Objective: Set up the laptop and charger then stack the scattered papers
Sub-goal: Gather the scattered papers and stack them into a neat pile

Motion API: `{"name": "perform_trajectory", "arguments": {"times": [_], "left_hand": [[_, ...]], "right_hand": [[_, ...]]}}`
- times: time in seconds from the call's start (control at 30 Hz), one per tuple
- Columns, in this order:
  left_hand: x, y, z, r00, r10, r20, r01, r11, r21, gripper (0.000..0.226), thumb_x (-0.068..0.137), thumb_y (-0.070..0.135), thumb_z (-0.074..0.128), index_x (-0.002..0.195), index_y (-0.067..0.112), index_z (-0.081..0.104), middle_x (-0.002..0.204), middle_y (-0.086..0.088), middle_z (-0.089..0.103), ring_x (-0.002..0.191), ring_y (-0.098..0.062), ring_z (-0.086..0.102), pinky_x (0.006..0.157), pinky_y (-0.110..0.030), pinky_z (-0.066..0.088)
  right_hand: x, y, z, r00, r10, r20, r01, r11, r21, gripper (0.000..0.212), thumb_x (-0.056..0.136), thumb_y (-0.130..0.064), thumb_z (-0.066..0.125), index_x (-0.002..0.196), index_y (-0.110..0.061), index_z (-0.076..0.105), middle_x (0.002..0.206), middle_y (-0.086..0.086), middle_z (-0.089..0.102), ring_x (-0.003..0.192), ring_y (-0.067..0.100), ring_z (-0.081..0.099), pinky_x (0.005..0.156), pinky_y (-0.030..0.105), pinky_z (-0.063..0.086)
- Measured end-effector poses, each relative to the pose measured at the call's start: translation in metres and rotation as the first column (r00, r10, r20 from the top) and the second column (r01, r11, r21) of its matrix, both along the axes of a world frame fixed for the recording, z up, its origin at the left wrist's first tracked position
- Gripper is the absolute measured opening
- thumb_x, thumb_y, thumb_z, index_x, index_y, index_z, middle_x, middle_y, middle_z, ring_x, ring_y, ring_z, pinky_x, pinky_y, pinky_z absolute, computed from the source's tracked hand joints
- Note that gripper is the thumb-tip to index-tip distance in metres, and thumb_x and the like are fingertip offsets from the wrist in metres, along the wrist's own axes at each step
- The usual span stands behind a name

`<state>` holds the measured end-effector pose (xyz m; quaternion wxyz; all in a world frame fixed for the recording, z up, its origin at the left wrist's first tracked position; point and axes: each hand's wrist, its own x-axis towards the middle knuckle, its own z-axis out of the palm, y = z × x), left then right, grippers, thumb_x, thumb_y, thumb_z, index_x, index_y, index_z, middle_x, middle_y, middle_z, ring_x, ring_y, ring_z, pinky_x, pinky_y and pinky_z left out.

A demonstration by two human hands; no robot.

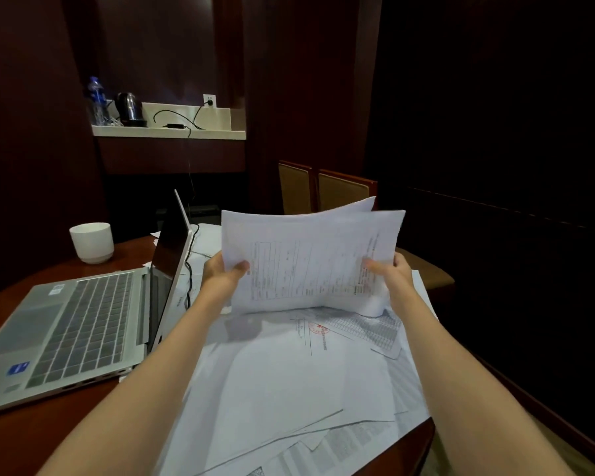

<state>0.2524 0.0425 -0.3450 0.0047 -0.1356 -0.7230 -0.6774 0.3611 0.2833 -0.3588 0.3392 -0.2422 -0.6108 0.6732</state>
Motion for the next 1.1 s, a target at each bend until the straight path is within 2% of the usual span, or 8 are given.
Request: {"name": "perform_trajectory", "arguments": {"times": [0.13, 0.3, 0.53, 0.77, 0.83, 0.9, 1.0, 1.1], "left_hand": [[-0.007, -0.003, -0.001, 1.000, -0.006, 0.016, 0.006, 1.000, 0.013, 0.035, 0.091, 0.004, 0.055, 0.125, 0.006, 0.052, 0.124, -0.009, 0.057, 0.108, -0.022, 0.050, 0.090, -0.034, 0.039], [-0.012, -0.001, -0.006, 0.999, -0.014, 0.041, 0.011, 0.997, 0.071, 0.035, 0.092, 0.007, 0.054, 0.127, 0.008, 0.050, 0.128, -0.009, 0.056, 0.118, -0.027, 0.051, 0.095, -0.039, 0.040], [-0.009, -0.005, -0.009, 0.998, -0.064, 0.018, 0.062, 0.993, 0.102, 0.042, 0.089, 0.019, 0.061, 0.128, 0.010, 0.049, 0.113, -0.002, 0.057, 0.100, -0.018, 0.051, 0.090, -0.032, 0.041], [-0.019, -0.002, -0.023, 0.989, -0.095, 0.111, 0.090, 0.995, 0.046, 0.055, 0.085, 0.009, 0.066, 0.134, 0.009, 0.040, 0.131, -0.006, 0.053, 0.121, -0.025, 0.050, 0.099, -0.034, 0.039], [-0.024, -0.004, -0.026, 0.982, -0.126, 0.139, 0.141, 0.984, -0.105, 0.059, 0.084, 0.008, 0.066, 0.135, 0.007, 0.035, 0.130, -0.004, 0.051, 0.122, -0.024, 0.048, 0.103, -0.035, 0.038], [-0.027, -0.010, -0.034, 0.961, -0.207, 0.185, 0.263, 0.895, -0.361, 0.070, 0.083, 0.015, 0.068, 0.139, 0.007, 0.026, 0.136, -0.003, 0.045, 0.127, -0.025, 0.043, 0.108, -0.038, 0.034], [-0.023, -0.020, -0.040, 0.937, -0.260, 0.232, 0.344, 0.593, -0.728, 0.081, 0.085, 0.034, 0.066, 0.143, 0.008, 0.017, 0.145, -0.009, 0.034, 0.133, -0.027, 0.034, 0.109, -0.037, 0.030], [-0.020, -0.025, -0.037, 0.945, -0.269, 0.188, 0.294, 0.438, -0.850, 0.076, 0.083, 0.046, 0.064, 0.141, 0.012, 0.029, 0.147, -0.008, 0.032, 0.132, -0.025, 0.035, 0.107, -0.036, 0.033]], "right_hand": [[0.005, 0.006, 0.005, 0.999, 0.044, -0.001, -0.044, 0.998, 0.046, 0.075, 0.072, -0.009, 0.078, 0.135, -0.011, 0.039, 0.131, 0.007, 0.053, 0.122, 0.030, 0.047, 0.105, 0.051, 0.036], [0.005, 0.003, 0.011, 0.998, 0.057, 0.031, -0.060, 0.994, 0.091, 0.032, 0.084, -0.008, 0.067, 0.114, -0.007, 0.057, 0.121, 0.009, 0.061, 0.110, 0.028, 0.055, 0.092, 0.042, 0.044], [0.010, -0.001, 0.008, 0.998, 0.065, 0.018, -0.067, 0.991, 0.116, 0.033, 0.087, -0.008, 0.063, 0.119, -0.008, 0.057, 0.119, 0.006, 0.061, 0.105, 0.022, 0.055, 0.094, 0.041, 0.044], [0.007, -0.009, 0.000, 0.984, 0.106, 0.146, -0.136, 0.967, 0.214, 0.034, 0.091, -0.009, 0.057, 0.125, -0.002, 0.055, 0.126, 0.011, 0.058, 0.116, 0.027, 0.052, 0.095, 0.038, 0.041], [0.004, -0.009, 0.000, 0.988, 0.020, 0.151, -0.055, 0.971, 0.232, 0.031, 0.093, -0.013, 0.056, 0.122, -0.003, 0.058, 0.123, 0.013, 0.060, 0.116, 0.030, 0.055, 0.094, 0.038, 0.045], [0.002, -0.009, -0.001, 0.988, -0.073, 0.133, 0.045, 0.978, 0.204, 0.028, 0.093, -0.013, 0.055, 0.120, -0.003, 0.060, 0.117, 0.012, 0.063, 0.112, 0.032, 0.058, 0.091, 0.040, 0.048], [0.003, -0.008, -0.001, 0.966, -0.219, 0.137, 0.197, 0.968, 0.154, 0.030, 0.092, -0.009, 0.054, 0.121, -0.003, 0.060, 0.114, 0.012, 0.062, 0.107, 0.031, 0.059, 0.080, 0.033, 0.047], [0.006, -0.004, -0.003, 0.941, -0.293, 0.168, 0.284, 0.956, 0.079, 0.030, 0.091, -0.008, 0.055, 0.120, -0.004, 0.060, 0.119, 0.014, 0.061, 0.098, 0.030, 0.058, 0.076, 0.031, 0.045]]}}
